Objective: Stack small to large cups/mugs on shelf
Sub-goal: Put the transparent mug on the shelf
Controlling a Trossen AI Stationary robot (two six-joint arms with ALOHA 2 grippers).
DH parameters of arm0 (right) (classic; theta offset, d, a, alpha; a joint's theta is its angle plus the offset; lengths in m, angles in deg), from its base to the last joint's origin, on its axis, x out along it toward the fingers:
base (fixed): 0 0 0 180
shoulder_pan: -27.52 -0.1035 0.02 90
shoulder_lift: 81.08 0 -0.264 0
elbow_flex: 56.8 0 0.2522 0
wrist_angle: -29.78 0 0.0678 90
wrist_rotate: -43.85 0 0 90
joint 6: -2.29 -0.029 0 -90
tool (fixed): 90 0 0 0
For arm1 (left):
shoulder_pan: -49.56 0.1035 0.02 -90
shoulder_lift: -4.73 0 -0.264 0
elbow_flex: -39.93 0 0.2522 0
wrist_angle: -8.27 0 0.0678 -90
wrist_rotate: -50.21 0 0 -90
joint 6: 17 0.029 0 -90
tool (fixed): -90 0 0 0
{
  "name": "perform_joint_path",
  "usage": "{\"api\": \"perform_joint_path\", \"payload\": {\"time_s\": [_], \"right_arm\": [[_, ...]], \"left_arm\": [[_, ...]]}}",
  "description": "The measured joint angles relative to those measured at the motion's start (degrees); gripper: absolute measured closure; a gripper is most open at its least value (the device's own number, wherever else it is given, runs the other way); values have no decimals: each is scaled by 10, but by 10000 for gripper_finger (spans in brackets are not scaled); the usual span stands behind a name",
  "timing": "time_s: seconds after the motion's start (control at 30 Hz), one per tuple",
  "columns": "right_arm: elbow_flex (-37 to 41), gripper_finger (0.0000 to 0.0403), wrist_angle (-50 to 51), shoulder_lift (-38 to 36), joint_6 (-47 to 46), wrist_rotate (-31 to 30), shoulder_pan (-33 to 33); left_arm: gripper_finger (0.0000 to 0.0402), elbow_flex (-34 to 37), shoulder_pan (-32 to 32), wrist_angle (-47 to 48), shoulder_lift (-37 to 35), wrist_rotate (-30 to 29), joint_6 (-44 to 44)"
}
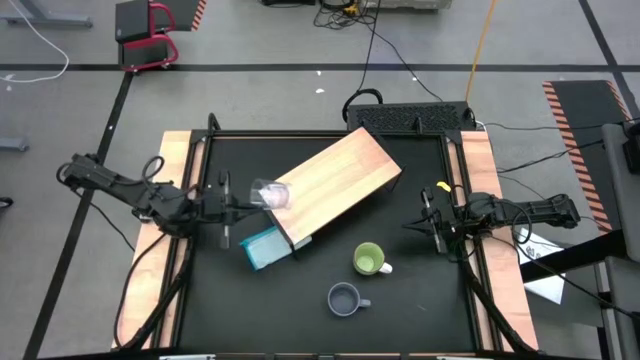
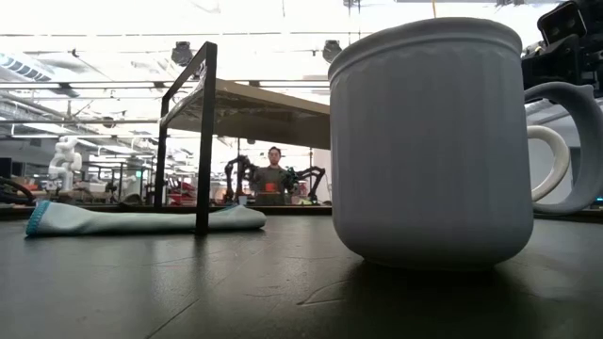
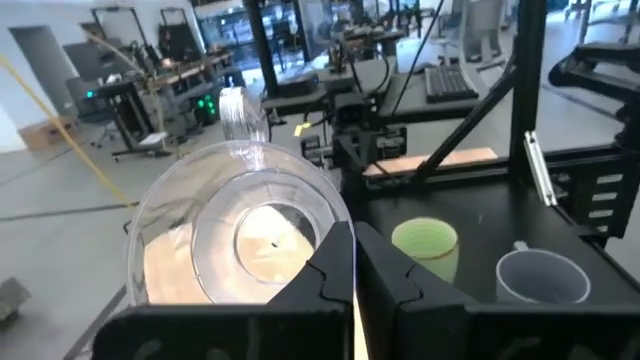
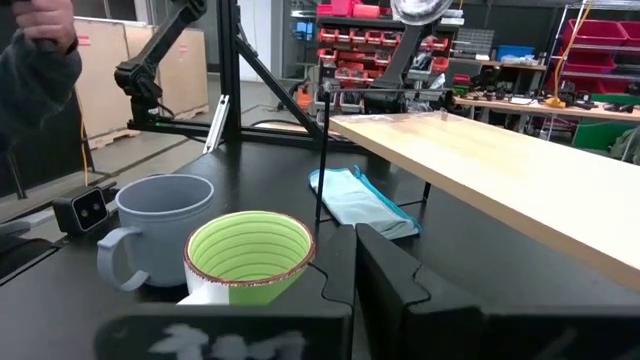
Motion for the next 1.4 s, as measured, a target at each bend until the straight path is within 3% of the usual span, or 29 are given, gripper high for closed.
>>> {"api": "perform_joint_path", "payload": {"time_s": [0.3,0.87,1.4], "right_arm": [[0,403,0,0,0,0,0],[0,403,-4,0,0,0,0],[0,403,-4,0,2,0,0]], "left_arm": [[401,-90,62,89,41,65,-20],[401,-287,199,346,181,314,76],[401,-397,275,470,303,411,183]]}}
